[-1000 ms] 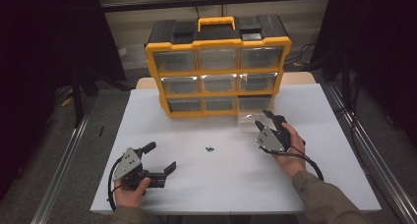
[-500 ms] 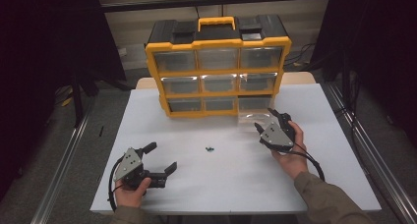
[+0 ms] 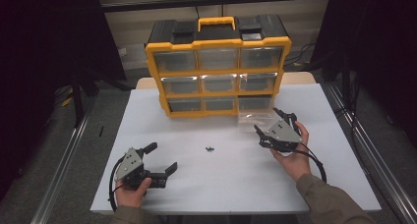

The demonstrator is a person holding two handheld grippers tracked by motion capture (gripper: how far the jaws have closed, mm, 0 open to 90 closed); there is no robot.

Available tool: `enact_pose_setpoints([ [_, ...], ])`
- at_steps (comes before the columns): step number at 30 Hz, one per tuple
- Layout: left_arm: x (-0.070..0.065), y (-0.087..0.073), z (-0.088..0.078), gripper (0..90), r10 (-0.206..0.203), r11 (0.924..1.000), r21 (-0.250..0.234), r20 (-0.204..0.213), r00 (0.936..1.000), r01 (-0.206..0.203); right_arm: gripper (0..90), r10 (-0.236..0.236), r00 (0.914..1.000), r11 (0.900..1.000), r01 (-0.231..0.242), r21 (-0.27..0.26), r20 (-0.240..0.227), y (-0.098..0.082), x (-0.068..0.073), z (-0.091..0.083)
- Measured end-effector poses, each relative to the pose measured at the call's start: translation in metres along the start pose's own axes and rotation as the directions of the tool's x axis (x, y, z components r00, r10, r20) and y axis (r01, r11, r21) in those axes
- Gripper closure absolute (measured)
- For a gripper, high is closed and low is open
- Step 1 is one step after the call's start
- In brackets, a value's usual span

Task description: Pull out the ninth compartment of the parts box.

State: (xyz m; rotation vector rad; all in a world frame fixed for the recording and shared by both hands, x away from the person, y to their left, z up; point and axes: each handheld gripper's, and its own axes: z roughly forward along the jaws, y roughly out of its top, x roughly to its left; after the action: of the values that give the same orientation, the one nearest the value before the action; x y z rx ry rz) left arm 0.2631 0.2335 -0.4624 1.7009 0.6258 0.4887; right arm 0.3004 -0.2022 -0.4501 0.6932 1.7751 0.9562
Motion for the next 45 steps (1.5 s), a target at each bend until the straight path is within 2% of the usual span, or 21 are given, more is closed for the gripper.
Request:
enact_pose_setpoints([
  [7, 0.000, 0.000, 0.000, 0.5, -0.013, 0.9999, -0.008, -0.002, 0.9999, 0.013, 11.9, 0.110, 0.9937, 0.994, -0.110, -0.004, -0.021, -0.006, -0.002, -0.007],
  [10, 0.001, 0.000, -0.001, 0.5, 0.009, 0.9999, 0.008, 0.001, 1.0000, -0.009, 9.7, 0.148, 0.9886, 0.989, -0.148, 0.000, -0.028, -0.008, -0.004, -0.010],
  [14, -0.002, 0.000, 0.002, 0.5, -0.033, 0.9993, -0.021, -0.010, 0.9994, 0.033, 7.3, 0.208, 0.9768, 0.978, -0.207, 0.012, -0.052, -0.011, -0.006, -0.014],
  [16, -0.001, 0.000, 0.001, 0.5, -0.015, 0.9999, -0.009, -0.009, 0.9999, 0.015, 6.2, 0.225, 0.9725, 0.974, -0.225, 0.017, -0.059, -0.013, -0.007, -0.016],
  [18, -0.002, 0.000, 0.002, 0.5, -0.028, 0.9994, -0.019, -0.011, 0.9995, 0.028, 5.8, 0.247, 0.9671, 0.969, -0.247, 0.019, -0.060, -0.015, -0.008, -0.017],
  [19, 0.000, 0.000, 0.002, 0.5, -0.009, 0.9999, -0.008, -0.002, 1.0000, 0.009, 5.6, 0.259, 0.9636, 0.966, -0.259, 0.019, -0.066, -0.016, -0.008, -0.018],
  [21, -0.001, 0.000, 0.002, 0.5, -0.016, 0.9998, -0.013, -0.005, 0.9999, 0.016, 4.5, 0.275, 0.9591, 0.962, -0.274, 0.023, -0.069, -0.018, -0.009, -0.020],
  [22, -0.002, 0.000, 0.002, 0.5, -0.028, 0.9995, -0.019, -0.011, 0.9996, 0.027, 4.2, 0.286, 0.9555, 0.958, -0.285, 0.023, -0.073, -0.019, -0.009, -0.020],
  [24, 0.000, 0.000, 0.002, 0.5, -0.013, 0.9999, -0.007, -0.012, 0.9998, 0.013, 4.2, 0.312, 0.9469, 0.950, -0.311, 0.024, -0.077, -0.021, -0.010, -0.023],
  [31, -0.001, -0.001, 0.002, 0.5, -0.018, 0.9998, 0.002, -0.007, 0.9998, 0.018, 2.2, 0.359, 0.9292, 0.933, -0.358, 0.023, -0.088, -0.026, -0.014, -0.031],
  [32, 0.000, -0.001, 0.002, 0.4, 0.007, 0.9998, 0.016, -0.004, 1.0000, -0.006, 2.2, 0.375, 0.9225, 0.927, -0.375, 0.020, -0.090, -0.027, -0.015, -0.033],
  [34, 0.001, -0.001, 0.002, 0.3, 0.004, 0.9999, 0.014, 0.014, 0.9999, -0.004, 1.6, 0.395, 0.9134, 0.918, -0.395, 0.024, -0.097, -0.028, -0.017, -0.036],
  [35, -0.001, -0.001, 0.004, 0.3, -0.023, 0.9997, -0.006, 0.012, 0.9997, 0.023, 1.4, 0.398, 0.9129, 0.917, -0.398, 0.021, -0.092, -0.029, -0.017, -0.037],
  [37, -0.001, -0.001, 0.003, 0.3, -0.004, 0.9999, 0.012, -0.003, 1.0000, 0.004, 1.1, 0.416, 0.9043, 0.909, -0.416, 0.020, -0.095, -0.032, -0.020, -0.040],
  [38, -0.001, -0.001, 0.004, 0.2, -0.015, 0.9998, 0.012, -0.002, 0.9999, 0.015, 0.8, 0.425, 0.8997, 0.905, -0.425, 0.019, -0.100, -0.033, -0.020, -0.041],
  [39, -0.003, -0.001, 0.004, 0.2, -0.031, 0.9995, 0.006, -0.016, 0.9994, 0.031, 0.7, 0.426, 0.8992, 0.904, -0.426, 0.015, -0.101, -0.034, -0.021, -0.042],
  [40, -0.002, -0.001, 0.004, 0.2, -0.017, 0.9997, 0.017, -0.015, 0.9997, 0.017, 0.6, 0.423, 0.9002, 0.905, -0.424, 0.015, -0.101, -0.035, -0.022, -0.043],
  [41, 0.000, -0.002, 0.004, 0.1, -0.013, 0.9998, 0.012, 0.015, 0.9998, 0.013, 0.5, 0.431, 0.8969, 0.902, -0.431, 0.015, -0.101, -0.035, -0.022, -0.044],
  [43, 0.000, -0.001, 0.004, 0.1, -0.005, 0.9998, 0.017, 0.000, 1.0000, 0.005, 0.0, 0.437, 0.8918, 0.899, -0.439, 0.014, -0.117, -0.037, -0.023, -0.046],
  [44, -0.001, -0.002, 0.005, 0.1, -0.018, 0.9998, 0.007, -0.001, 0.9998, 0.018, 0.0, 0.438, 0.8904, 0.898, -0.440, 0.012, -0.123, -0.037, -0.023, -0.048],
  [45, 0.000, -0.002, 0.006, 0.1, -0.017, 0.9998, 0.005, 0.015, 0.9998, 0.017, 0.0, 0.438, 0.8900, 0.898, -0.441, 0.008, -0.127, -0.037, -0.023, -0.049],
])
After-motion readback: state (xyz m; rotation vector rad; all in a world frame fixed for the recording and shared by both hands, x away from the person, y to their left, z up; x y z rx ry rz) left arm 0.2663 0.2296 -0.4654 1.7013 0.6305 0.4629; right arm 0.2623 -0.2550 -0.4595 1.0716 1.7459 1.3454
